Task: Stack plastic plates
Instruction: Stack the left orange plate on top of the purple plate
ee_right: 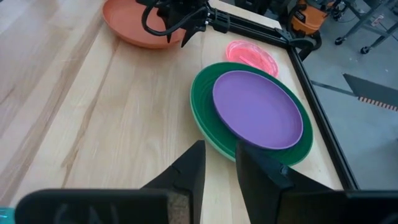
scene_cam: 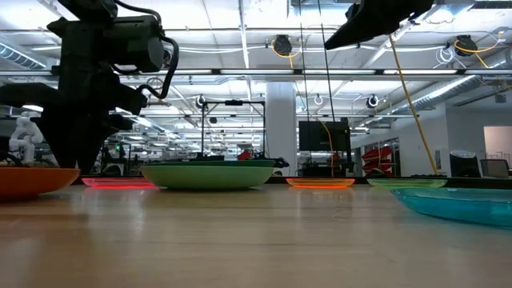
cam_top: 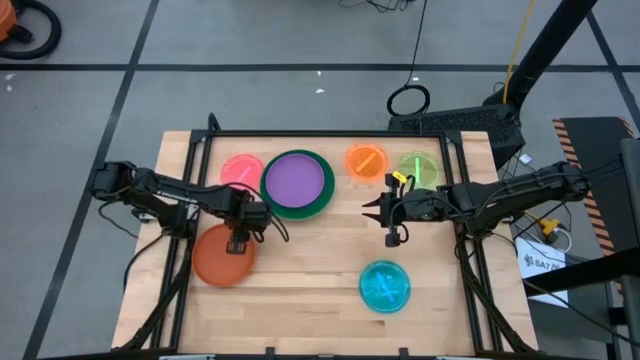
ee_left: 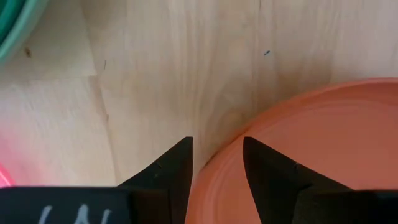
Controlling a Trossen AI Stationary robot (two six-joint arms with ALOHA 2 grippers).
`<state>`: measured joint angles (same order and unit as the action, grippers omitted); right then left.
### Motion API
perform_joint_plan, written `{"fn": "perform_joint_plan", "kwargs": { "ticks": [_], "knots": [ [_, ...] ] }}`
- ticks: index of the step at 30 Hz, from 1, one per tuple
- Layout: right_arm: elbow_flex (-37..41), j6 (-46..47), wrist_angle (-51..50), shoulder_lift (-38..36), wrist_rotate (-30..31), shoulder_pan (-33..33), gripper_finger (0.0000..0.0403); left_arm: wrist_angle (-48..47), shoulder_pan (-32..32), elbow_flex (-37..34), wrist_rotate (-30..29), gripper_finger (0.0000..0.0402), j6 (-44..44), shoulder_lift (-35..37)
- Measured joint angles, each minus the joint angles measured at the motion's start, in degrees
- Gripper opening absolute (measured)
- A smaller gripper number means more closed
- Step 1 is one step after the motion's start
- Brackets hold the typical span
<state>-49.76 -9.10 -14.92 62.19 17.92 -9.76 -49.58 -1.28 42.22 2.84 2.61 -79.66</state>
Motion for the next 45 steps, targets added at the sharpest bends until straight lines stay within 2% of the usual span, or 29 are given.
{"fn": "perform_joint_plan", "kwargs": {
  "ticks": [15,18,26,31,41,45],
  "knots": [
    [-0.02,0.43,-0.02,0.0,0.01,0.01,0.0082,1.73,-0.09,-0.66,0.14,0.0145,-0.11,-1.75],
    [-0.02,0.48,-0.12,0.0,0.0,0.0,0.0082,1.7,-0.18,-0.66,0.16,0.0123,-0.09,-1.75],
    [-0.02,0.5,-0.1,0.0,-0.01,0.01,0.0082,1.55,-1.79,-0.48,0.68,0.0016,-0.37,-1.61],
    [-0.02,0.5,-0.12,0.0,0.0,0.0,0.0082,1.14,-2.44,-0.08,0.71,0.001,-2.62,-1.63],
    [-0.04,0.5,-0.17,0.0,-0.01,0.0,0.0082,-1.81,-3.71,9.66,0.13,0.0008,-3.56,3.89],
    [-0.04,0.5,-0.21,0.0,-0.01,0.0,0.0082,-1.99,-0.78,15.34,-5.67,0.0008,-4.53,7.23]
  ]
}}
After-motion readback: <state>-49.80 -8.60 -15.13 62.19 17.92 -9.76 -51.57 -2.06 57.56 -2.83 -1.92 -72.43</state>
